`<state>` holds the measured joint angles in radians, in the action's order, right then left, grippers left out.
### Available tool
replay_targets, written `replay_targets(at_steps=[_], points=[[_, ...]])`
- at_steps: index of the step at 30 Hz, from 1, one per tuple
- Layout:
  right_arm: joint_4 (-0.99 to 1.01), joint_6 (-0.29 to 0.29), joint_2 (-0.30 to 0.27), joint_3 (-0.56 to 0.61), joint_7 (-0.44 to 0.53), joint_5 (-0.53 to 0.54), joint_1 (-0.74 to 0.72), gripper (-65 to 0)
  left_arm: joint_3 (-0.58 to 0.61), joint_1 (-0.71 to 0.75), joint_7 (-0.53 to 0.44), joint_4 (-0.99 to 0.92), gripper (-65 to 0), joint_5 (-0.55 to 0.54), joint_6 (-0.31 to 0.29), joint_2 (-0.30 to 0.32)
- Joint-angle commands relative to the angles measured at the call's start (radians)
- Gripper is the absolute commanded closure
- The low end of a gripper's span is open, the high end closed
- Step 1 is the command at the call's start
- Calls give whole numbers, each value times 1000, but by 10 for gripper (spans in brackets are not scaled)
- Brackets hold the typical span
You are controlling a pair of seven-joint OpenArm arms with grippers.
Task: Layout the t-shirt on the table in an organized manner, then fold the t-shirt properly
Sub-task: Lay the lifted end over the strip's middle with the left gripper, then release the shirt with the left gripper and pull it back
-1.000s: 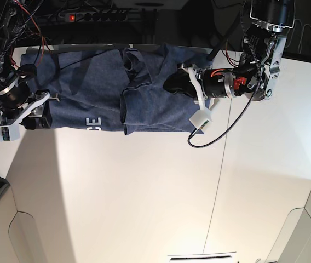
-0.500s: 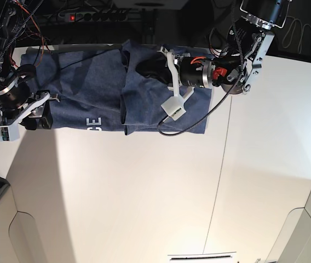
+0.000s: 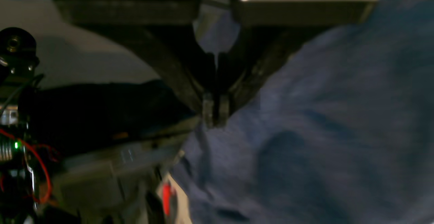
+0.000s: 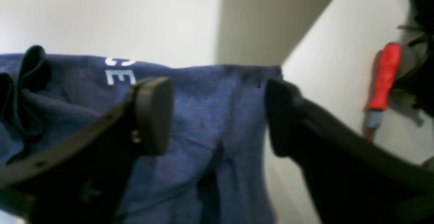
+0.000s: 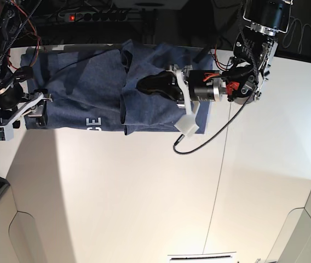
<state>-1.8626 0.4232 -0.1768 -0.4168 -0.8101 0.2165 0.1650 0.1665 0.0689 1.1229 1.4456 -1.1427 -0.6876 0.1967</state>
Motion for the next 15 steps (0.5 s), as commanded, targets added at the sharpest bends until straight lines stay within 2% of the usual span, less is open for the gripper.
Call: replay_targets(at_steps=[1,4,6,10,15], points=[[-8,-2,-35,-7,29,8,-13,-441,-22,-14,-11,18,0,-27,-11,0],[26,-37,-79,-10,24,13,-24,-441,-80,-16,-11,18,0,-27,-11,1],[72,-38,-94,-18,21,38,-32,-441,-110,-16,-11,18,0,-27,-11,1],[221,-23,-114,-27,1,99,-55,-441,-143,-16,-11,18,0,-12,-11,2],[375,12,-116,-27,3,106,-74,-441,-143,-16,-11,18,0,0,-11,5]])
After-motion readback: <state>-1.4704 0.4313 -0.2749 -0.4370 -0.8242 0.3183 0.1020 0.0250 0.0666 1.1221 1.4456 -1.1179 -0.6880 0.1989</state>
